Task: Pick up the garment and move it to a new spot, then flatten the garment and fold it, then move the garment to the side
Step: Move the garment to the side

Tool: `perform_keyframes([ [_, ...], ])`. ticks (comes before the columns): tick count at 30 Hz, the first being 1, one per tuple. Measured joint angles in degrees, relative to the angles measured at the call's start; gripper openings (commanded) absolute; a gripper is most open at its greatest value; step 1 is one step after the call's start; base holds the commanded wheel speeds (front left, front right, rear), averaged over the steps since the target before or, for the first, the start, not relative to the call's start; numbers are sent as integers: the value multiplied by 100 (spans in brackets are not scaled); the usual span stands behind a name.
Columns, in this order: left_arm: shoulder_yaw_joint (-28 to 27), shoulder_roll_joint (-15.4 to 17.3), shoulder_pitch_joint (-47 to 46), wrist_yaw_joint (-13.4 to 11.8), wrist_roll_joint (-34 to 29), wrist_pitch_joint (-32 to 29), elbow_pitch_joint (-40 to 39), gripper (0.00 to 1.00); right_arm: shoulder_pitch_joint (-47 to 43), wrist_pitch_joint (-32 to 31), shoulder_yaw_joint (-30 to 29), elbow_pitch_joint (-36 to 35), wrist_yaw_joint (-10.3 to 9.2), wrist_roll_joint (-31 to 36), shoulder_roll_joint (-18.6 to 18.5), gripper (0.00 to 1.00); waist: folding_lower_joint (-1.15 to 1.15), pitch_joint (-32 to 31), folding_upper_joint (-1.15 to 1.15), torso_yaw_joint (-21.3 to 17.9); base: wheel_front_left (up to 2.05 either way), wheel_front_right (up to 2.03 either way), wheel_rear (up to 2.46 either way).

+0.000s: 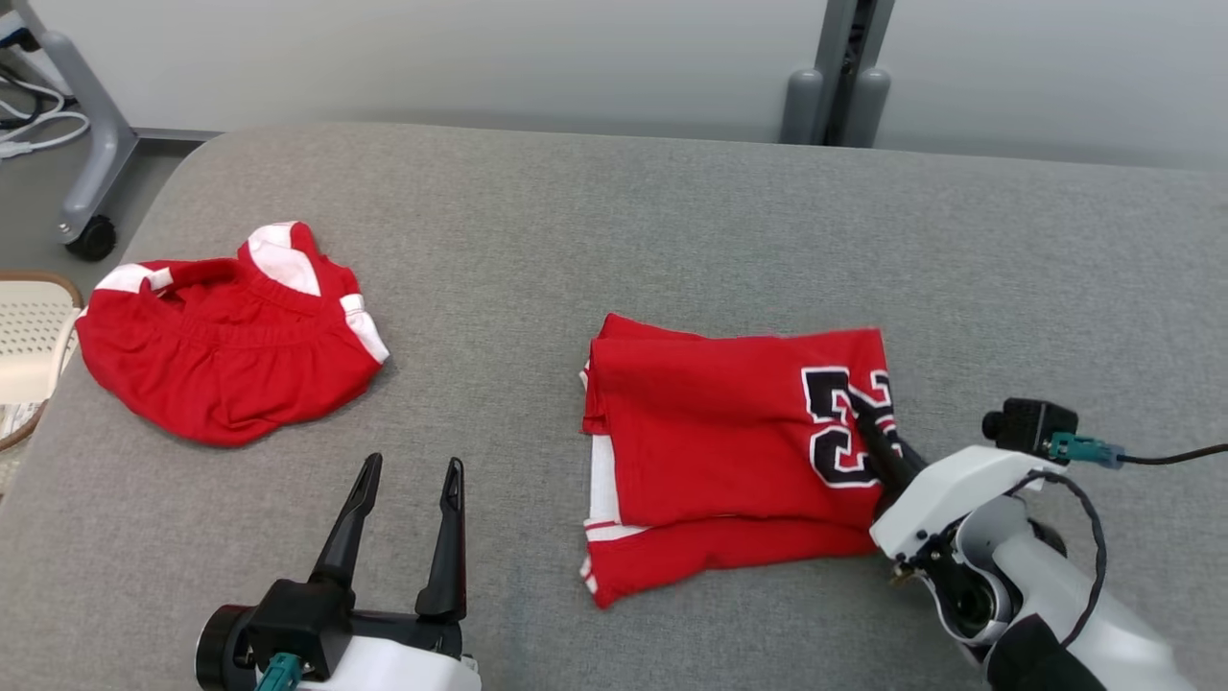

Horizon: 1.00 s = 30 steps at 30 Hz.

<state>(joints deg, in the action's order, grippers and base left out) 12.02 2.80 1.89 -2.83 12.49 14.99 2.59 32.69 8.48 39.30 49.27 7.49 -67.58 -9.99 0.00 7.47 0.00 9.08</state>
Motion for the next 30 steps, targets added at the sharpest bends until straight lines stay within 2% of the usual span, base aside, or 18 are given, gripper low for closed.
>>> perform_keyframes([
  [6, -35, 1, -2, 25, -43, 0, -79, 100, 291, 478, 258, -144, -1, 162, -242, 0, 0, 24, 0, -226, 0, 0, 0],
  [13, -109, 0, -165, 85, -185, 0, -182, 100, 571, 628, 321, -164, -1, 438, -388, 0, 0, 150, 0, -625, 0, 0, 0],
  [21, -207, 0, -350, 213, -363, 0, -243, 100, 584, 647, -415, -376, -1, 988, -290, 0, 0, 316, 0, -1246, 0, 0, 0],
  [30, -301, 0, -469, 366, -602, 0, -246, 100, 426, 650, -969, -495, -1, 1407, -75, 0, 0, 502, 0, -2012, 0, 0, 0],
])
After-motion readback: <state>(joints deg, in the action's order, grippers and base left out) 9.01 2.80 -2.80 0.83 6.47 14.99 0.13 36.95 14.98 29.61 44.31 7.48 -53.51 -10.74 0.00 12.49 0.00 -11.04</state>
